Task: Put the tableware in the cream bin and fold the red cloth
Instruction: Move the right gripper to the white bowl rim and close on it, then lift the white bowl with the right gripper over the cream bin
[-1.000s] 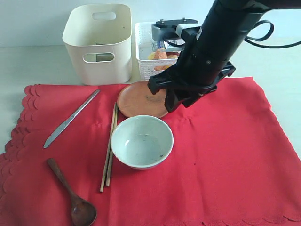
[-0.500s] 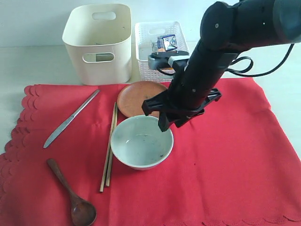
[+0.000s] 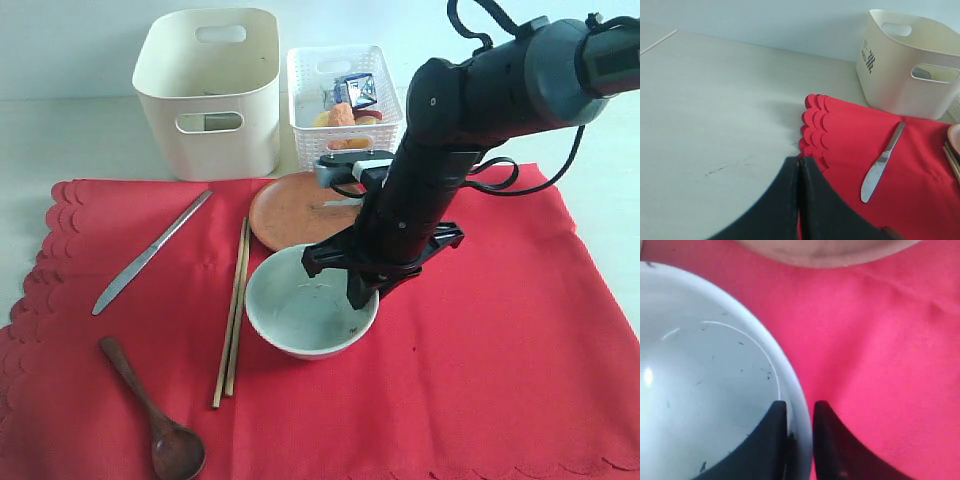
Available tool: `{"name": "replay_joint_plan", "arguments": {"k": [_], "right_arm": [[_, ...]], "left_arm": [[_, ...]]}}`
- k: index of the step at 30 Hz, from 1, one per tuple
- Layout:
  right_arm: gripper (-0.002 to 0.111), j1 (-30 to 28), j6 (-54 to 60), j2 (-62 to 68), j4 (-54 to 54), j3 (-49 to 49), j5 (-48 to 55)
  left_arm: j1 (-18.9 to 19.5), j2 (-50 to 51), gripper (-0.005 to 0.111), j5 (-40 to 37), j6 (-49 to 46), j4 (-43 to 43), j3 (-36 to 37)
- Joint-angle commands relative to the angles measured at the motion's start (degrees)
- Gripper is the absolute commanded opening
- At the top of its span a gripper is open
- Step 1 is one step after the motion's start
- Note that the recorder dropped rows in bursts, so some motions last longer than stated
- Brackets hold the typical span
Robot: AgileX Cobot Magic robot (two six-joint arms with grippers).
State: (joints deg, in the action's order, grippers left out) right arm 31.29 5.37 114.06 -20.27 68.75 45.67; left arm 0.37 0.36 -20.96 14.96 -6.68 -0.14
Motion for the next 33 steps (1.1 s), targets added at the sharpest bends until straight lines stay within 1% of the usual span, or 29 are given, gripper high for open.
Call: {"name": "replay_joint_plan", "arguments": {"k": [1, 8, 15, 21, 25, 29, 33], "right_arm": [[0.0, 0.0, 0.6, -0.1, -1.9, -0.1, -0.2], [0.0, 0.0, 1.0, -1.1, -2.0, 2.5, 3.4], [0.0, 0.0, 1.6, -4.3, -1.6, 8.8, 4.0], [0.0, 0.0, 3.1, -5.1, -1.6, 17.8, 4.4], [0.0, 0.0, 3.1, -4.6, -1.6, 24.9, 2.7], [0.0, 0.0, 3.0, -1.6, -1.5, 32.7, 1.8], [0.0, 0.0, 0.0, 3.6, 0.0, 40.7, 1.8]], "left_arm": [[-0.4, -0.4, 0.0, 0.3, -0.2, -0.3, 0.1], [-0.4, -0.4, 0.0, 0.3, -0.2, -0.3, 0.1], [-0.4, -0.4, 0.0, 0.3, -0.2, -0.3, 0.1], [-0.4, -0.4, 0.0, 0.3, -0.2, -0.3, 0.1], [-0.4, -0.4, 0.0, 0.3, -0.2, -0.3, 0.1], [-0.4, -0.4, 0.0, 0.3, -0.2, -0.3, 0.1], [-0.4, -0.4, 0.0, 0.3, -0.2, -0.3, 0.1]]}}
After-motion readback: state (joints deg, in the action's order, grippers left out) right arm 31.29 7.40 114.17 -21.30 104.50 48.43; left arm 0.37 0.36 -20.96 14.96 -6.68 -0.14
